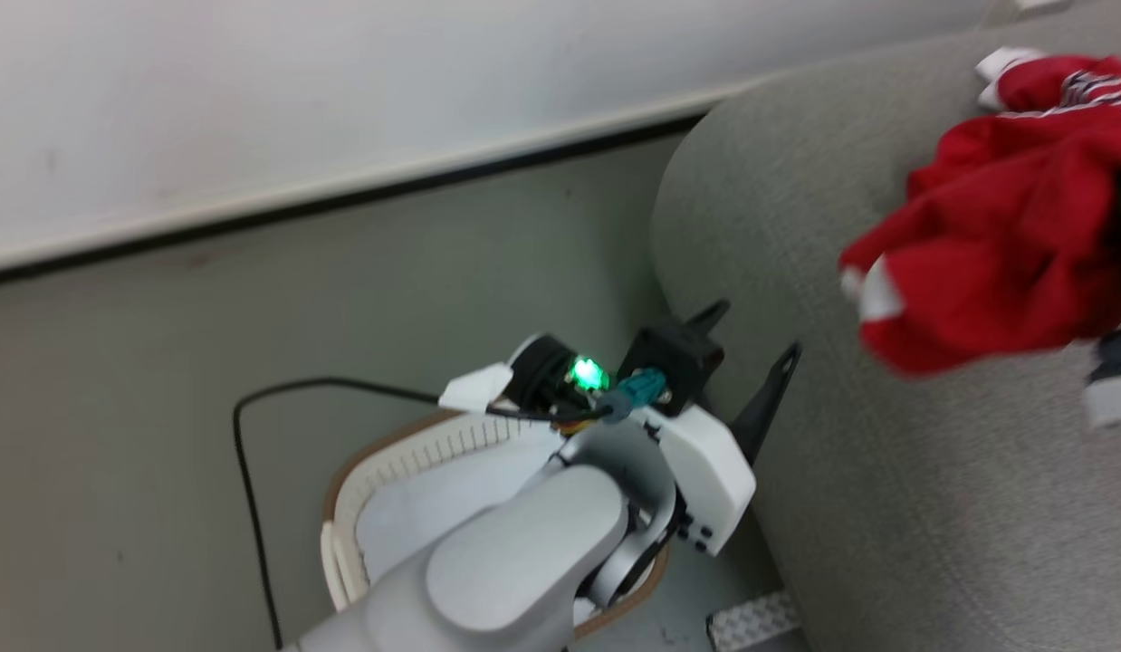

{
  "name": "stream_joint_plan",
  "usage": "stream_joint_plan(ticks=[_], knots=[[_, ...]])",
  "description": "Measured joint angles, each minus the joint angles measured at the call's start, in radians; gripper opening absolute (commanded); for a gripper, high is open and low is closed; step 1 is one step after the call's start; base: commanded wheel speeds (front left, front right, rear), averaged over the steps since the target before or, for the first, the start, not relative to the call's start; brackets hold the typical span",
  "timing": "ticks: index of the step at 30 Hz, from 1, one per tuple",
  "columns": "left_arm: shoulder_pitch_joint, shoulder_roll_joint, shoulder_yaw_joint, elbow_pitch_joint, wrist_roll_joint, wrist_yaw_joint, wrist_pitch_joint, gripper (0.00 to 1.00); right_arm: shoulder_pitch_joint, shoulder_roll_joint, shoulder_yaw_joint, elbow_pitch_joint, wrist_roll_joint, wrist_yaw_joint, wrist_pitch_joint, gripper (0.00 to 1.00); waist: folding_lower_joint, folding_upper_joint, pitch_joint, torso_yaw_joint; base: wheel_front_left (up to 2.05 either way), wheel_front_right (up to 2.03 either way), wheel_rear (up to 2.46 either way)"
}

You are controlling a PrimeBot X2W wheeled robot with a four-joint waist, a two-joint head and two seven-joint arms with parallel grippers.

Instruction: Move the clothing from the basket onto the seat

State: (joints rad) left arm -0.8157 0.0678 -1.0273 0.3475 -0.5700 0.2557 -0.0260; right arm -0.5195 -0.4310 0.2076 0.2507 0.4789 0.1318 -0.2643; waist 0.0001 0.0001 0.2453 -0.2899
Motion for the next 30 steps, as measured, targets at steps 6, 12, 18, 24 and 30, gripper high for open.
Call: stream_joint_plan(ticks=[6,12,18,24,30], knots=[[-0.131,-0.012,-0.005,0.004,0.044,0.009,0.008,1.0,-0.176,-0.132,-0.098,-0.014,0.045,0.0,0.0,0.0,0.0002,0.0,0.164,0.041,0.0,0.0,0.0],[-0.208,-0.016,-0.015,0.004,0.056,0.016,-0.003,1.0,-0.389,-0.298,-0.171,0.12,0.104,0.0,0.0,0.0,0.0003,0.0,0.31,0.095,0.0,0.0,0.0],[-0.221,-0.018,-0.028,-0.016,0.037,0.039,-0.036,1.0,-0.532,-0.379,-0.267,0.377,0.164,0.0,0.0,0.0,0.0003,-0.0001,0.391,0.176,0.0,0.0,0.0],[-0.205,-0.018,-0.043,-0.012,-0.003,0.07,-0.066,1.0,-0.476,-0.355,-0.351,0.66,0.13,0.0,0.0,0.0,0.0002,0.0,0.423,0.238,0.0,0.0,0.0],[-0.177,-0.015,-0.039,0.013,-0.02,0.084,-0.091,1.0,-0.36,-0.29,-0.506,0.751,0.116,0.0,0.0,1.0,0.0001,-0.0001,0.398,0.241,0.0,0.0,0.0]])
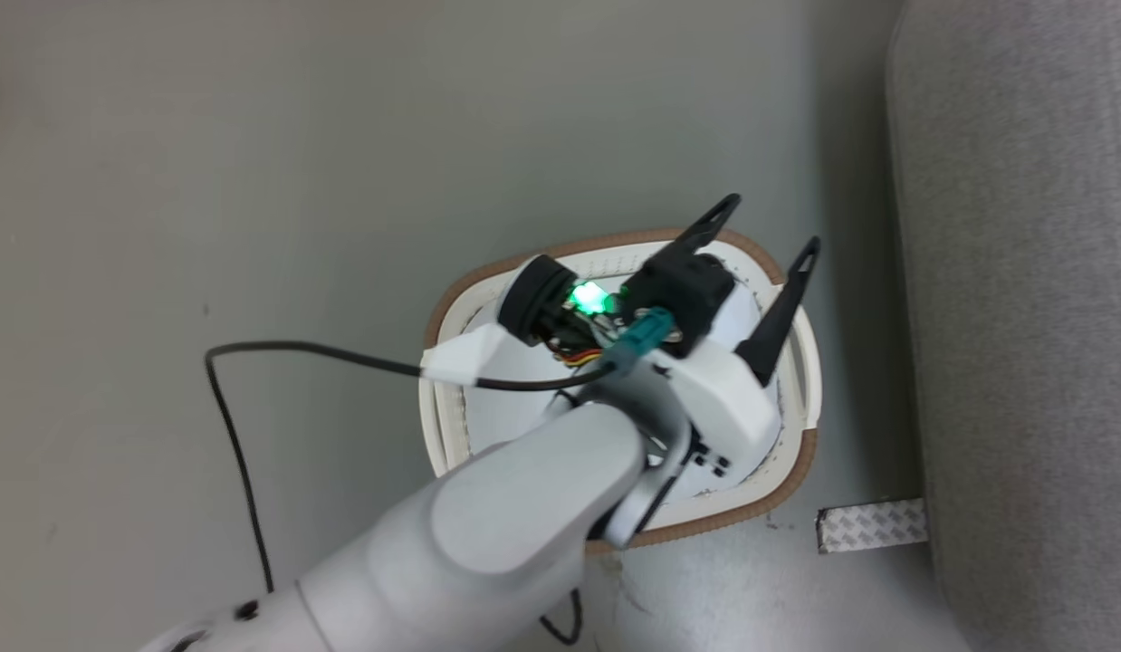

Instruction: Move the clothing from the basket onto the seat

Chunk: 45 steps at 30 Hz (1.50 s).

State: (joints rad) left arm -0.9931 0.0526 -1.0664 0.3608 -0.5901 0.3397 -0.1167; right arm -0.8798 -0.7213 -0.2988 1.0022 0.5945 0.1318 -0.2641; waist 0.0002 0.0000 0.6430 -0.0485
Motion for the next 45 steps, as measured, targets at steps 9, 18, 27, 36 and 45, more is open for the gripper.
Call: stream_joint_plan(ticks=[9,18,27,36,45], knots=[[0.086,0.079,0.025,0.017,-0.039,-0.019,-0.072,1.0,0.21,0.148,-0.029,-0.196,-0.074,0.0,0.0,1.0,-0.0002,0.0,-0.105,-0.046,0.0,0.0,0.0],[0.25,0.156,0.12,0.013,-0.069,0.004,-0.141,1.0,0.464,0.266,-0.006,-0.472,-0.201,0.0,0.0,1.0,-0.0005,0.0,-0.269,-0.064,0.0,0.0,0.0],[0.503,0.23,0.305,-0.07,-0.042,0.019,-0.146,1.0,0.665,0.401,0.046,-0.691,-0.325,0.0,0.0,1.0,-0.0006,0.0,-0.459,-0.047,0.0,0.0,0.0],[0.739,0.245,0.488,-0.104,0.03,-0.037,-0.146,1.0,0.777,0.519,0.14,-0.775,-0.408,0.0,0.0,1.0,-0.0006,0.0,-0.611,-0.002,0.0,0.0,0.0],[0.88,0.192,0.664,-0.047,0.126,-0.129,-0.147,1.0,0.844,0.609,0.22,-0.739,-0.482,0.0,0.0,1.0,-0.0005,0.0,-0.684,0.049,0.0,0.0,0.0]])
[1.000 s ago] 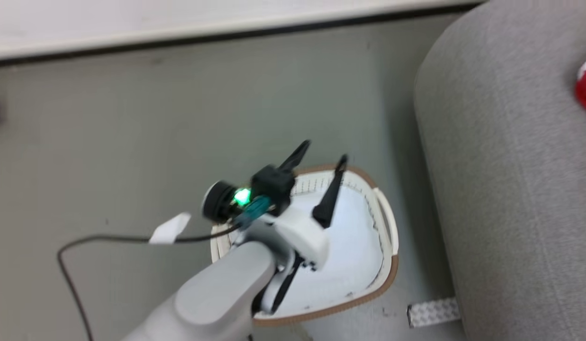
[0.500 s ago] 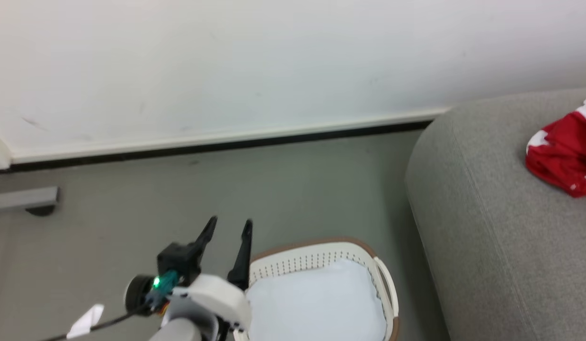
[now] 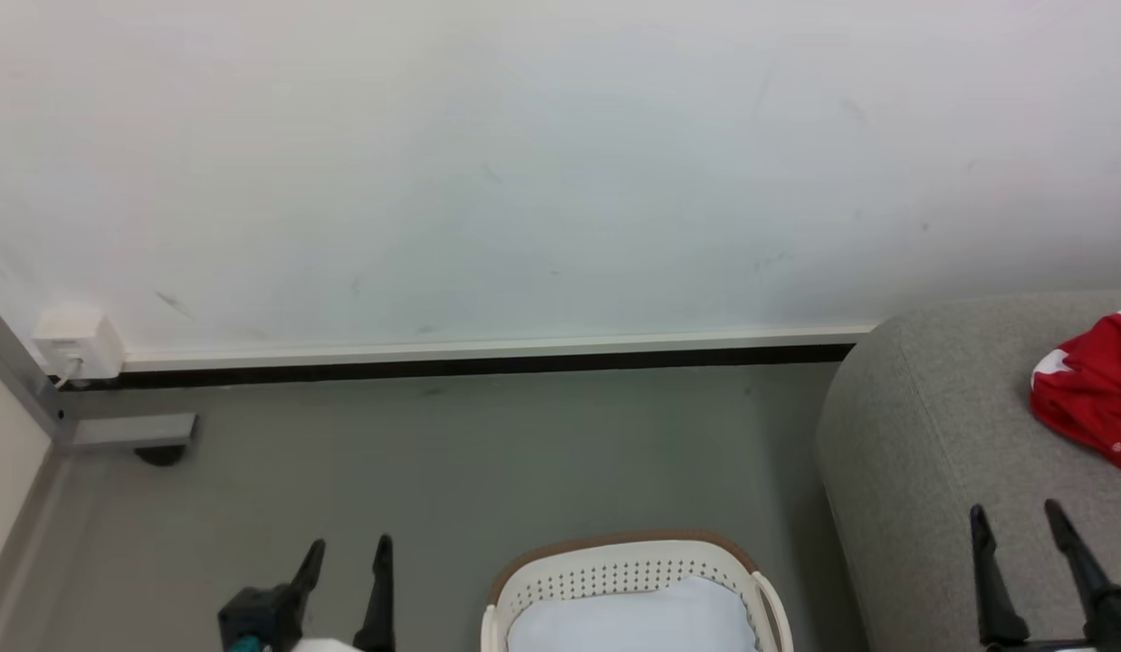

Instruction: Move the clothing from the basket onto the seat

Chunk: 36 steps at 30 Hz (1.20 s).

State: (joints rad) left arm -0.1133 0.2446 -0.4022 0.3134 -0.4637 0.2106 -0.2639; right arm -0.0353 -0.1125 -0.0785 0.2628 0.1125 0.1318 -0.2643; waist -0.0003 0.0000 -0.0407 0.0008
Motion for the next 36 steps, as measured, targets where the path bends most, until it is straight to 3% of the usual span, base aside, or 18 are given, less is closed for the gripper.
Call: stream_joint_plan(ticks=[6,19,36], knots=[[0.052,-0.041,0.094,0.039,0.07,-0.062,0.0,1.0,0.028,0.04,-0.01,0.042,-0.006,0.0,0.0,1.0,0.0001,0.0,-0.026,0.013,0.0,0.0,0.0],[0.105,-0.118,0.231,0.047,0.2,-0.141,0.0,1.0,0.046,0.056,-0.003,0.088,-0.011,0.0,0.0,1.0,0.0002,0.0,-0.039,0.038,0.0,0.0,0.0],[0.113,-0.179,0.322,0.051,0.28,-0.207,0.0,1.0,0.046,0.059,0.02,0.093,-0.011,0.0,0.0,1.0,0.0002,0.0,-0.034,0.04,0.0,0.0,0.0]])
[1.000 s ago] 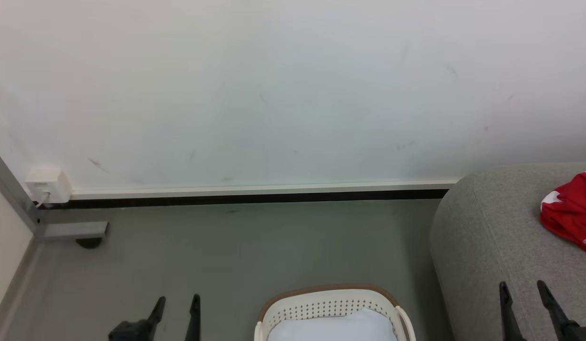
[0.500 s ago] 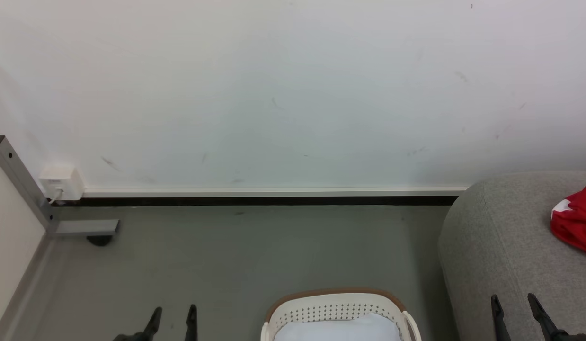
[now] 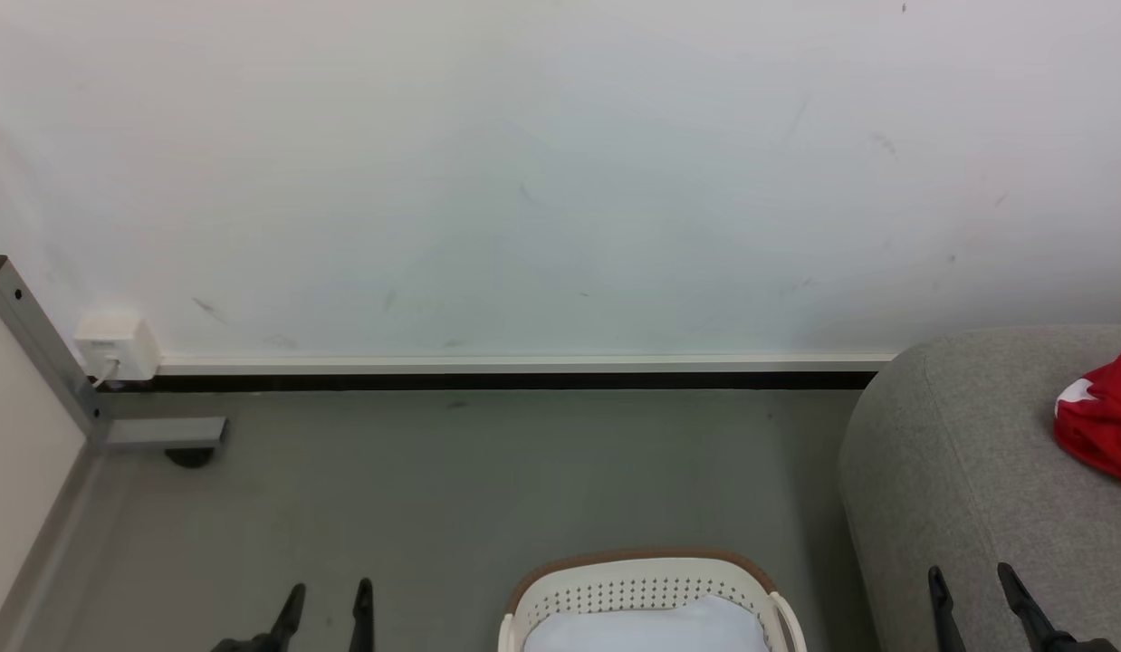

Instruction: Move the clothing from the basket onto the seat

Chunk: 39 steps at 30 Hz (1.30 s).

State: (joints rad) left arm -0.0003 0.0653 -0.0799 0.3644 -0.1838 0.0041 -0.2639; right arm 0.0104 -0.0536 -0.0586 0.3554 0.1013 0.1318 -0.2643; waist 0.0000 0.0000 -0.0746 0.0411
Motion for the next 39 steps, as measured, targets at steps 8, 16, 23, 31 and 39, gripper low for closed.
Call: stream_joint_plan(ticks=[8,16,23,31,39], knots=[[0.0,-0.01,0.021,0.007,0.017,-0.019,0.0,1.0,0.0,0.0,0.008,0.004,0.001,0.0,0.0,1.0,0.0,0.0,-0.003,-0.005,0.0,0.0,0.0],[-0.001,-0.014,0.036,0.015,0.033,-0.03,0.0,1.0,-0.002,0.0,0.017,0.005,0.006,0.0,0.0,1.0,0.0,0.0,-0.005,-0.024,0.0,0.0,0.0],[0.005,-0.018,0.036,0.033,0.038,-0.031,0.001,0.0,0.004,0.002,0.018,0.021,0.006,0.0,0.0,0.0,0.0001,0.0001,-0.005,-0.032,0.0,0.0,0.0],[0.028,-0.023,0.043,0.081,-0.011,-0.033,0.026,0.0,0.028,0.016,0.014,0.067,0.055,0.0,0.023,0.0,0.0002,0.0,-0.003,-0.033,0.0,0.0,0.0],[0.021,-0.023,0.059,0.062,-0.165,-0.044,0.063,0.0,0.022,0.016,0.007,0.053,0.216,0.0,0.061,0.0,0.0002,0.0,0.002,-0.033,0.0,0.0,0.0]])
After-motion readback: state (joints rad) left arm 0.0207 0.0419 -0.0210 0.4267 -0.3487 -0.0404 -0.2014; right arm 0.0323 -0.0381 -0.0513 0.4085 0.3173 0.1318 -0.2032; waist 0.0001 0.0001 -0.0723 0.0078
